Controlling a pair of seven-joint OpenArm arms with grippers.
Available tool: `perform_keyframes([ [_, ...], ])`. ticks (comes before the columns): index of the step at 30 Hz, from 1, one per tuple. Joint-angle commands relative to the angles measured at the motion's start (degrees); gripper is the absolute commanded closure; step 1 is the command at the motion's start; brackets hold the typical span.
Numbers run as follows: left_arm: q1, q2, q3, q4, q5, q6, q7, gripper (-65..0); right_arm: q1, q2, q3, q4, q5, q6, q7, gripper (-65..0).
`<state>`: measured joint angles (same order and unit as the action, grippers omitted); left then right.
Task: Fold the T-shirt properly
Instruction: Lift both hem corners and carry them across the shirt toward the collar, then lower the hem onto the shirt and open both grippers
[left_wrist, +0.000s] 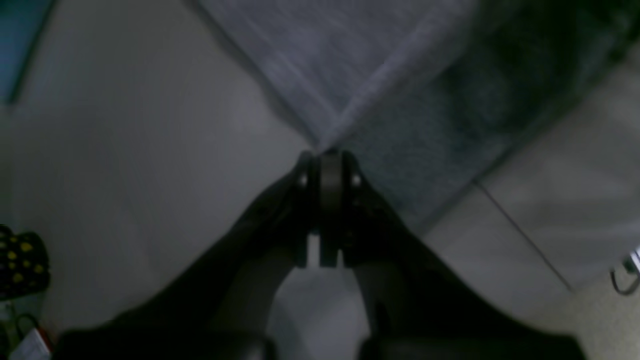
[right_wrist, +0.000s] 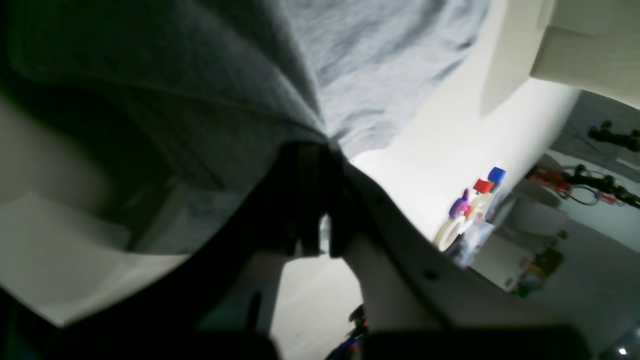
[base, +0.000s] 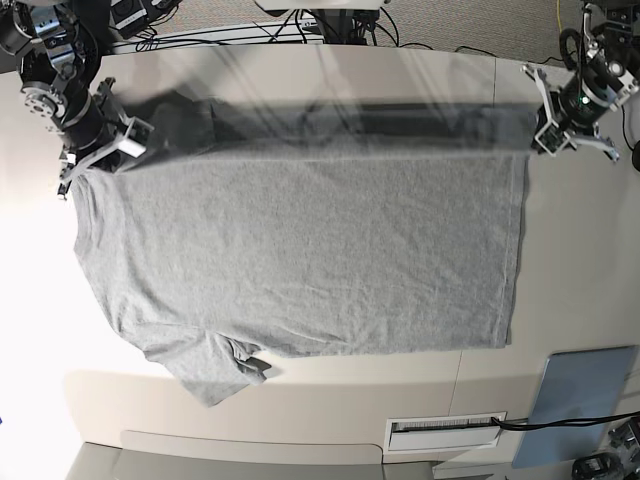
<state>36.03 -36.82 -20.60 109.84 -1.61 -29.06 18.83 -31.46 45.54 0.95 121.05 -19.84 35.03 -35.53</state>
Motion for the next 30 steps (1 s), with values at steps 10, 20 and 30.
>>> perform_keyframes([
  [10,-3.89,1.75,3.8,0.33,1.07,0.57,-2.01,0.0,7.67,0.94,-4.33,-6.71,-0.33,-0.83,4.26,0.0],
  [20,-10.47,2.69,8.7,-8.46,4.39,3.58,-1.7,0.0,16.41,0.94,-12.66,-11.3,-3.13,-4.0,4.07,0.0],
  [30,-13.86,2.69,8.7,-9.44,4.35,8.02,1.16,0.0,17.38,0.96,-12.74,-11.3,-3.78,-6.6,3.34,0.0],
])
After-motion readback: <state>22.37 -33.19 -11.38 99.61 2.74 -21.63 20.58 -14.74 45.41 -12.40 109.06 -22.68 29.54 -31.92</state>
